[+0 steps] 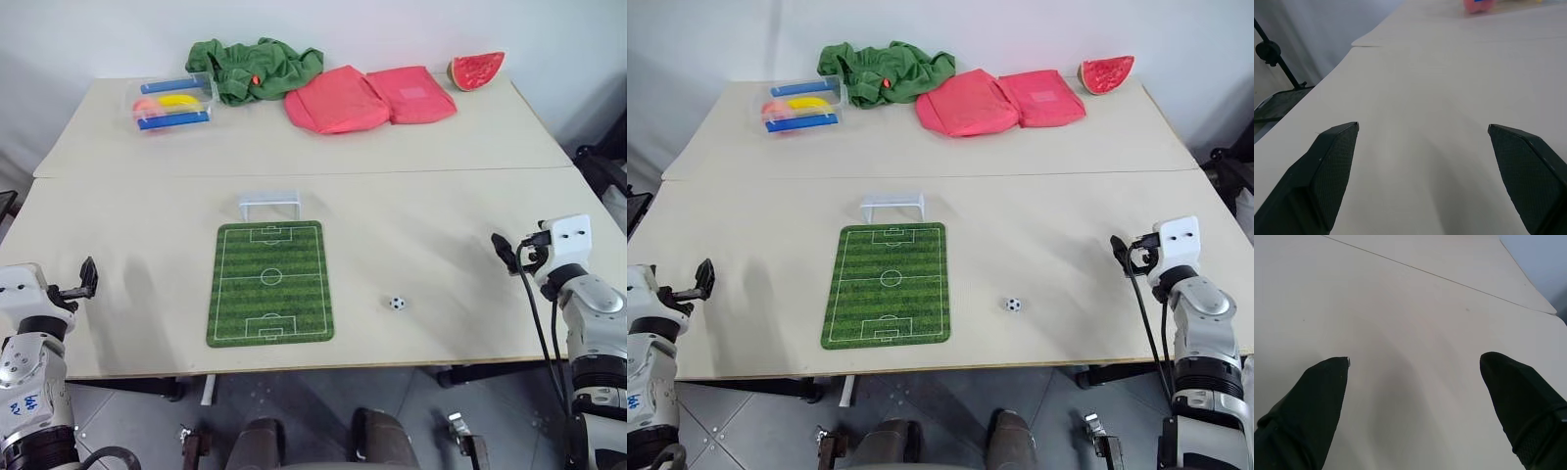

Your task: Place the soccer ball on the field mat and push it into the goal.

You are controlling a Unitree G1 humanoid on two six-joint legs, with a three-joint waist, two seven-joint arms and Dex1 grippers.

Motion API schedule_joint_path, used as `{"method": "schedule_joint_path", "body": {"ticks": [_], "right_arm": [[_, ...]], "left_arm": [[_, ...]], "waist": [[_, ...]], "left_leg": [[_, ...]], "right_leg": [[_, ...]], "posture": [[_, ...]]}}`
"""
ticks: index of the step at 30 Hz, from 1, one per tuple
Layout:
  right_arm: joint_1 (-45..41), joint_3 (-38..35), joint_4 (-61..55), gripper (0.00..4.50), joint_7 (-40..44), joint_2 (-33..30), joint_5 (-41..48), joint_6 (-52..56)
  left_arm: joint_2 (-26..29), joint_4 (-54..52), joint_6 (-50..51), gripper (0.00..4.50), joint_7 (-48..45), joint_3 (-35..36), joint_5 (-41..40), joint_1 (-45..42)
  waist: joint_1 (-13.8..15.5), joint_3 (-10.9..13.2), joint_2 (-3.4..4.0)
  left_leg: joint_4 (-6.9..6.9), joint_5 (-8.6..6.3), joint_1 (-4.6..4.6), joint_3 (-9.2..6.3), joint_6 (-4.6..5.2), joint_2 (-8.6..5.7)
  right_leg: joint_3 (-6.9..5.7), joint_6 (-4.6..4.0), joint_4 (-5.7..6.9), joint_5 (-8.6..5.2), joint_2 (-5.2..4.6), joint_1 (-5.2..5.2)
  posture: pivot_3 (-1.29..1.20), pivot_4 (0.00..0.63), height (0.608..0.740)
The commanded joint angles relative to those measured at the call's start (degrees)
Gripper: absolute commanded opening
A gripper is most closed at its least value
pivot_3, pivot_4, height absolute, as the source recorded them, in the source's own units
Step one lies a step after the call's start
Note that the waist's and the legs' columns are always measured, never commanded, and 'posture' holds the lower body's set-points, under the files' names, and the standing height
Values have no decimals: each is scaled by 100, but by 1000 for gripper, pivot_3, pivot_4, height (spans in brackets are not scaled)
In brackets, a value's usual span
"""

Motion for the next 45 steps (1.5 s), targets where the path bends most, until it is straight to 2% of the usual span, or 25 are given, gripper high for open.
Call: {"method": "schedule_joint_path", "body": {"ticks": [1,4,6,11,16,19,22,27,31,42,45], "right_arm": [[43,-29,-295,4491,-2,-100,6,26],[131,-50,-689,4491,-1,-106,65,210],[240,-71,-1273,4491,146,-135,236,553],[333,49,-2392,4491,763,-360,579,1407],[343,515,-3553,4491,1919,-759,1105,2291],[454,1006,-4042,4491,2604,-1024,1061,2318],[457,1381,-4214,4491,2929,-1171,909,2345],[671,1791,-4692,4491,3844,-1393,1195,2406],[807,2117,-4522,4491,4435,-1448,1054,2056],[152,2899,-2865,4491,4467,-622,74,865],[88,2921,-2519,3856,4501,-498,-30,545]], "left_arm": [[344,-120,-47,4500,-72,-189,434,188],[283,-227,171,4500,-202,-135,122,139],[377,-285,23,4500,-645,-228,18,177],[562,-420,419,4500,-1340,-271,-357,79],[839,-535,115,4500,-2710,-500,-700,126],[994,-457,-163,4500,-3425,-697,-675,192],[1135,-166,-455,4500,-3799,-850,-507,175],[1041,-103,-1010,4500,-4696,-785,-951,203],[959,-320,-1055,4500,-4936,-880,-986,486],[797,-806,-848,4500,-4507,-803,-978,736],[808,-831,-830,4500,-4439,-792,-986,769]], "waist": [[-15,0,0],[-19,1,3],[-14,2,5],[-9,3,5],[-9,3,6],[-6,4,7],[-6,4,7],[-4,6,6],[-4,7,4],[-22,7,3],[-19,7,2]], "left_leg": [[0,0,0,0,0,0],[-3,0,1,1,0,0],[-1,0,0,1,0,1],[2,0,0,1,0,1],[1,-1,0,1,1,2],[2,-3,0,1,0,3],[2,-6,-2,1,1,4],[2,-9,-3,1,0,6],[3,-12,-3,2,1,7],[20,-13,0,3,1,9],[22,-13,2,4,1,11]], "right_leg": [[0,0,0,0,0,0],[1,0,0,0,0,0],[1,0,1,0,0,-1],[1,0,3,0,0,-2],[1,0,4,0,1,-2],[0,0,3,0,4,-2],[0,0,0,0,5,-4],[-2,0,-2,0,7,-5],[-2,0,-4,0,8,-4],[0,-1,8,1,9,-1],[0,-2,8,1,11,1]], "posture": [[0,150,740],[0,150,740],[0,150,740],[0,150,740],[0,150,740],[0,150,740],[0,150,740],[0,150,740],[0,150,740],[0,150,740],[0,150,740]]}}
